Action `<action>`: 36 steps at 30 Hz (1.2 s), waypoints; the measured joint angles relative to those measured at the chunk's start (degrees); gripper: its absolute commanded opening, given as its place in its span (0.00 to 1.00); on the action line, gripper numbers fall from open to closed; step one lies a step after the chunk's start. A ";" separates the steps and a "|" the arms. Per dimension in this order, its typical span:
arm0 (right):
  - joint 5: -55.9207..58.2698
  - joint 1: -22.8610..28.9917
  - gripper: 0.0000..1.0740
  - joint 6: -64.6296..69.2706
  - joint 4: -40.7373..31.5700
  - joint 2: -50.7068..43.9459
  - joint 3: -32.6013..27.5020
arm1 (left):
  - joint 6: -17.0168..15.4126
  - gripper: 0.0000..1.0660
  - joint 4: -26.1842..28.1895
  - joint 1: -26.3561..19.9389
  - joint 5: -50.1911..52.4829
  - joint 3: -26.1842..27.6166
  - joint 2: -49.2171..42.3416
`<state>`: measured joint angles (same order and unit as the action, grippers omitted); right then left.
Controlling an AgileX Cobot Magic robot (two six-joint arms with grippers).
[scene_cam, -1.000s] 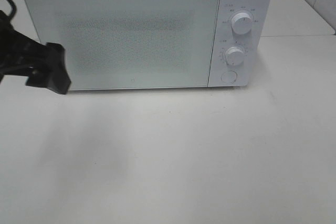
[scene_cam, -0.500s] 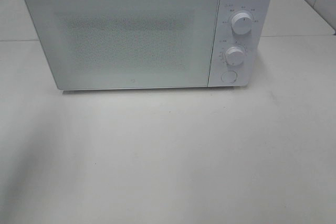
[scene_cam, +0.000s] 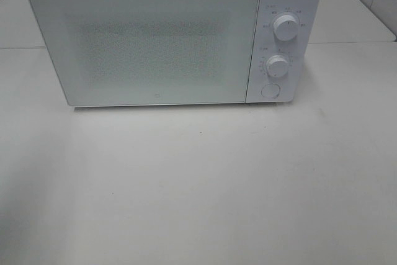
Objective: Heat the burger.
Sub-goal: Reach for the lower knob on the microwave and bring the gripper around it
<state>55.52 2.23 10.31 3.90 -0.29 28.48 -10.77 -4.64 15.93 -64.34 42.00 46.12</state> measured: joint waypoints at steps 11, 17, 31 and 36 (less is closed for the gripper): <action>0.00 0.00 0.71 0.00 0.00 0.00 0.00 | 0.34 0.95 0.00 0.00 1.55 -9.63 -13.12; 0.00 0.00 0.71 0.00 0.00 0.00 0.00 | 1.60 0.95 0.00 0.00 2.01 -11.86 -17.53; 0.00 0.00 0.71 0.00 0.00 0.00 0.00 | 2.52 0.95 7.05 -1.78 2.81 -11.86 -23.61; 0.00 0.00 0.71 0.00 0.00 0.00 0.00 | 2.75 0.95 7.10 -7.10 3.15 -11.86 -30.54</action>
<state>55.52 2.23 10.31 3.90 -0.29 28.48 -8.02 2.46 8.82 -61.19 30.14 15.58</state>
